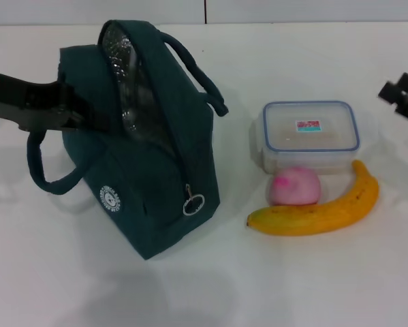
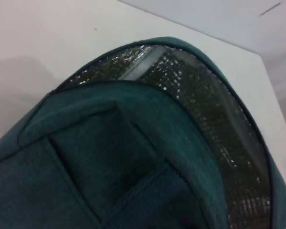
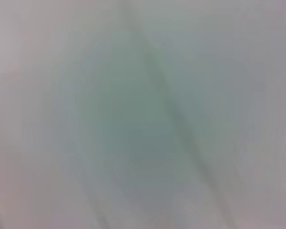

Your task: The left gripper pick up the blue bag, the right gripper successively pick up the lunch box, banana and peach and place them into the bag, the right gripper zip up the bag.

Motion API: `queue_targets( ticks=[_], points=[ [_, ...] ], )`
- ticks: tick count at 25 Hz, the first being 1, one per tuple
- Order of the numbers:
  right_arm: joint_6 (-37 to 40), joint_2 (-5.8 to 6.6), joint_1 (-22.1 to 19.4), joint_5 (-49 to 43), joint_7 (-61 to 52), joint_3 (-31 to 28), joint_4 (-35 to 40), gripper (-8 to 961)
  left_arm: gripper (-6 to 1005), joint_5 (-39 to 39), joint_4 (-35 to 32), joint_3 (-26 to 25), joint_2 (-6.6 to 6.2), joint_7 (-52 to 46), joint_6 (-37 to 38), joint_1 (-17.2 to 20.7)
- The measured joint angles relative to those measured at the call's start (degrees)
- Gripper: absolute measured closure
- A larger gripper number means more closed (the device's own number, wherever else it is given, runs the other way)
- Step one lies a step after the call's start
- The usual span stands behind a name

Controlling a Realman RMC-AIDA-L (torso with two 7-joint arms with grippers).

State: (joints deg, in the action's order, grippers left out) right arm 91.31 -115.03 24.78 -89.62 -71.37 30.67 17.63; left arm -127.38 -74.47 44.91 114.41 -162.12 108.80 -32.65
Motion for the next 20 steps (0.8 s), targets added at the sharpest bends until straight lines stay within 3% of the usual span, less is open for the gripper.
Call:
queue_targets(
  ticks=[7,14,20],
  points=[
    [-14.06,0.25,0.78,-0.42,-13.88,-2.26,-2.77,147,959,0.69,-0.03,1.31,-0.45,-0.07,0.83,-0.7],
    [-20.22,1.75,3.15,-1.02,-25.88,5.97,-2.81,150,959,0.91,0.34,1.57,-0.76,-0.07,0.89,-1.86],
    [-22.08,1.43,5.39,-1.35,-28.84,8.72,-4.17,153,959,0.91,0.85,2.31,-0.82,-0.45,0.88,-3.15]
  ],
)
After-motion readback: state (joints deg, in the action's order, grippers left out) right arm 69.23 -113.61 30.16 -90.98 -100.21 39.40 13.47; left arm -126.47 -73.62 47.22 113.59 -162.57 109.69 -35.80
